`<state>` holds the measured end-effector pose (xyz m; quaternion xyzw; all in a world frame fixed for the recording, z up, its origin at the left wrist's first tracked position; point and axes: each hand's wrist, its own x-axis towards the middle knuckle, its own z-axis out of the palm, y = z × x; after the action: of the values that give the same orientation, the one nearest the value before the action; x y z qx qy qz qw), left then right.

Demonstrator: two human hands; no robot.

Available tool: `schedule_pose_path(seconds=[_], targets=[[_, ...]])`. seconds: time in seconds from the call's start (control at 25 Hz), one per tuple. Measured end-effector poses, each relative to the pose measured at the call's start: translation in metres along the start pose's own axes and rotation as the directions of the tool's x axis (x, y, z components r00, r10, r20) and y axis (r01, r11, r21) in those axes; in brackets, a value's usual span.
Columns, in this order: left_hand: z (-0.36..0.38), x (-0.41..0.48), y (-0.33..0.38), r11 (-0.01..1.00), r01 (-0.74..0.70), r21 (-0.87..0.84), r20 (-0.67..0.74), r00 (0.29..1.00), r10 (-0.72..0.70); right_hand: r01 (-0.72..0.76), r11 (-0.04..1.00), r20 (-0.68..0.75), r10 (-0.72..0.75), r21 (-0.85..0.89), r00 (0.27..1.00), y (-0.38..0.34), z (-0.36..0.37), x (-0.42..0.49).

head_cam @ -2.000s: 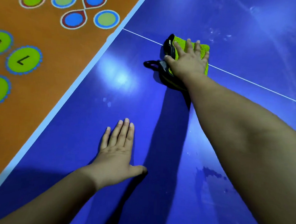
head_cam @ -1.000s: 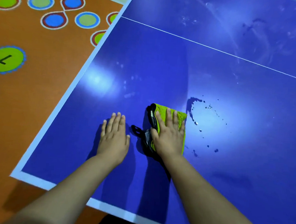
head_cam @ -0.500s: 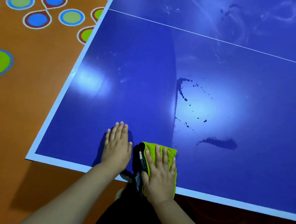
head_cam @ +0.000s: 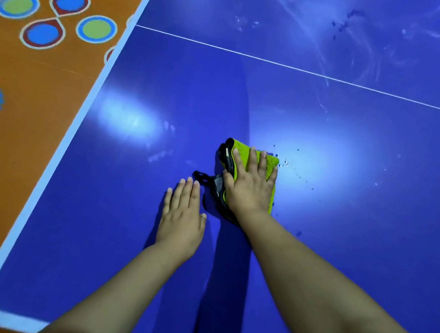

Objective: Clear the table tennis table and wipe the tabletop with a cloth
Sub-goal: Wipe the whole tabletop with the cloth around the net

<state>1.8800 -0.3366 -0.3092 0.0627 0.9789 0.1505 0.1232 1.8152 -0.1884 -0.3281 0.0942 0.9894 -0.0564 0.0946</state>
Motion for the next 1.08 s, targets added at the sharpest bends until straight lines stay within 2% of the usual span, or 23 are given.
schedule_pose_path(seconds=[0.32,0.44,0.56,0.64,0.72,0.88,1.08], targets=[[0.002,0.136,0.04,0.993,-0.01,0.115,0.018,1.0,0.008,0.091,0.996,-0.049,-0.091,-0.012,0.995,0.0,-0.028,0.204],[0.008,0.156,0.044,0.99,0.003,0.139,0.097,0.995,-0.017,0.116,0.993,-0.071,-0.117,-0.009,0.991,-0.006,-0.037,0.27],[0.01,0.164,0.045,0.982,0.002,0.19,0.054,0.998,-0.012,0.144,0.989,-0.069,-0.143,0.021,0.987,-0.01,-0.047,0.326],[0.009,0.164,0.043,0.985,-0.007,0.17,0.102,0.995,-0.01,0.175,0.984,-0.061,-0.173,0.023,0.983,-0.01,-0.053,0.35],[0.009,0.162,0.042,0.988,0.01,0.151,0.193,0.98,-0.04,0.22,0.975,-0.054,-0.219,0.026,0.974,-0.008,-0.057,0.361],[0.008,0.161,0.043,0.986,-0.004,0.166,0.219,0.975,-0.033,0.27,0.961,-0.043,-0.268,0.064,0.963,0.005,-0.058,0.345],[0.008,0.162,0.045,0.981,0.0,0.192,0.235,0.971,-0.046,0.273,0.961,-0.053,-0.272,0.03,0.961,0.036,-0.045,0.273]])
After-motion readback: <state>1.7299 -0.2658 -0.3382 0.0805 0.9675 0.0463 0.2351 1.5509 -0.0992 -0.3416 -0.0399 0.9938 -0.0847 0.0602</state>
